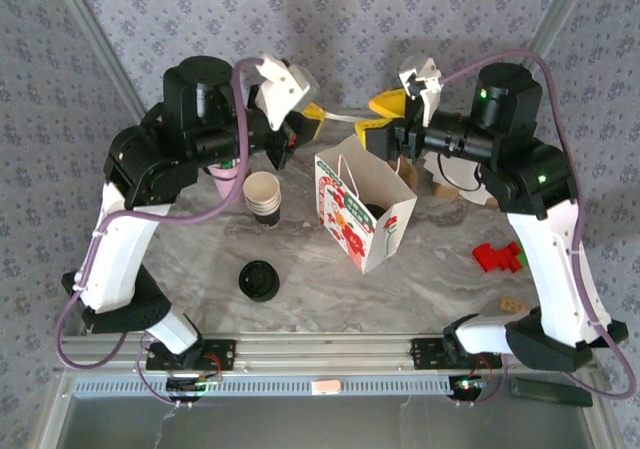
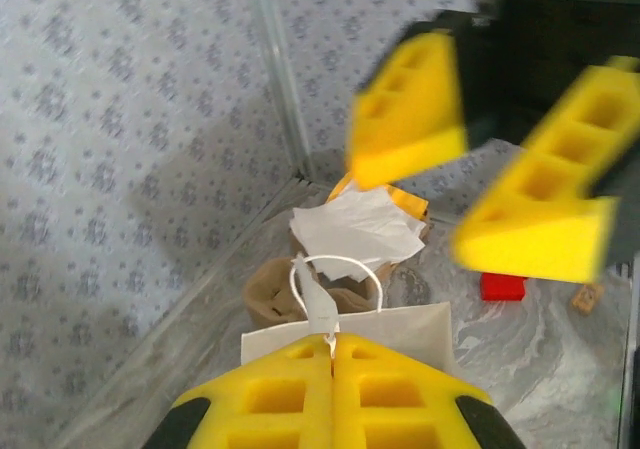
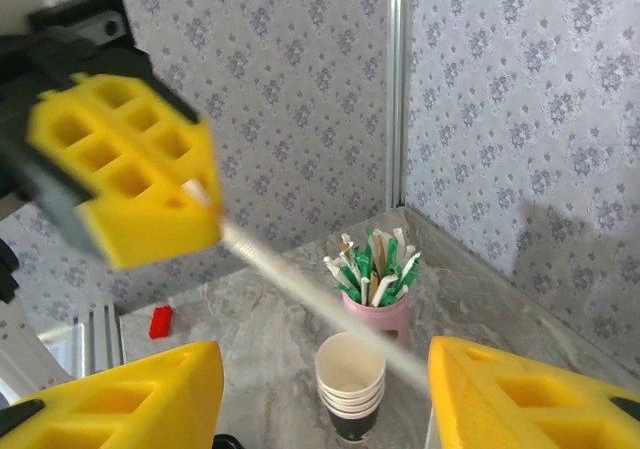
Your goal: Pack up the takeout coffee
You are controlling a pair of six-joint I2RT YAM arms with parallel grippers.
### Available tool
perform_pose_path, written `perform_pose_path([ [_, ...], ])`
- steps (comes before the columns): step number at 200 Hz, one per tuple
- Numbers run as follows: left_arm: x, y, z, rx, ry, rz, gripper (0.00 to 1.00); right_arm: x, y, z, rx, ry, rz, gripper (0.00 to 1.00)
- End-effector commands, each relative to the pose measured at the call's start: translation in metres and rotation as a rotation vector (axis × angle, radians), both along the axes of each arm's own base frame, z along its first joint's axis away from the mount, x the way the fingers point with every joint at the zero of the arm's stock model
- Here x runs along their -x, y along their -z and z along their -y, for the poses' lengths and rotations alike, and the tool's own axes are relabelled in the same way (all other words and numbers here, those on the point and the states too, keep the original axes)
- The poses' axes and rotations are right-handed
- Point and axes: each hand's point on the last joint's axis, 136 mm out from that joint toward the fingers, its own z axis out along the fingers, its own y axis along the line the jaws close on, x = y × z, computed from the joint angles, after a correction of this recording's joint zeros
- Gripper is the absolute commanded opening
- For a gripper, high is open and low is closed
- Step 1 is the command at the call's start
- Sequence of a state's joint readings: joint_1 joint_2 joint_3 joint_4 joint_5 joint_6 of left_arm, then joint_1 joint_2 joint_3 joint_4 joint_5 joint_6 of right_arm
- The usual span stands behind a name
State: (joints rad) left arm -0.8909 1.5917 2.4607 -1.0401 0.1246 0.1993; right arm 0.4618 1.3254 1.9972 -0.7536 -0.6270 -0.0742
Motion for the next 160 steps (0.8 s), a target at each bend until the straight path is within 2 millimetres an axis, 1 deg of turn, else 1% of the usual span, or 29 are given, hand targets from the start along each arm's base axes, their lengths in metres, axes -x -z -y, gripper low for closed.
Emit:
perform_pose_path([
  [1, 0.014, -0.015, 0.004, -0.013, 0.076, 0.141, 0.00, 0.010, -0.007, -0.002, 0.048, -0.080, 0.102, 0.58],
  [16, 0.015, -0.018, 0.004, -0.015, 0.083, 0.166, 0.00, 0.016, -0.001, -0.006, 0.086, -0.135, 0.153, 0.54],
  [40, 0.017, -0.020, 0.005, -0.026, 0.095, 0.200, 0.00, 0.024, 0.003, -0.009, 0.115, -0.185, 0.200, 0.52],
  [83, 0.016, -0.022, 0.008, -0.033, 0.103, 0.225, 0.00, 0.039, 0.009, -0.014, 0.118, -0.260, 0.174, 0.48],
  [99, 0.018, -0.023, 0.011, -0.029, 0.113, 0.230, 0.00, 0.034, 0.015, -0.015, 0.140, -0.242, 0.172, 0.46],
  [108, 0.018, -0.022, 0.012, -0.034, 0.116, 0.233, 0.00, 0.029, 0.018, -0.015, 0.154, -0.218, 0.181, 0.43],
  [119, 0.018, -0.021, 0.013, -0.041, 0.114, 0.235, 0.00, 0.022, 0.020, -0.015, 0.172, -0.181, 0.197, 0.42],
  [134, 0.017, -0.019, 0.013, -0.051, 0.108, 0.238, 0.00, 0.016, 0.018, -0.014, 0.177, -0.151, 0.224, 0.42],
  [160, 0.017, -0.016, 0.013, -0.062, 0.102, 0.233, 0.00, 0.014, 0.014, -0.013, 0.178, -0.129, 0.252, 0.41],
])
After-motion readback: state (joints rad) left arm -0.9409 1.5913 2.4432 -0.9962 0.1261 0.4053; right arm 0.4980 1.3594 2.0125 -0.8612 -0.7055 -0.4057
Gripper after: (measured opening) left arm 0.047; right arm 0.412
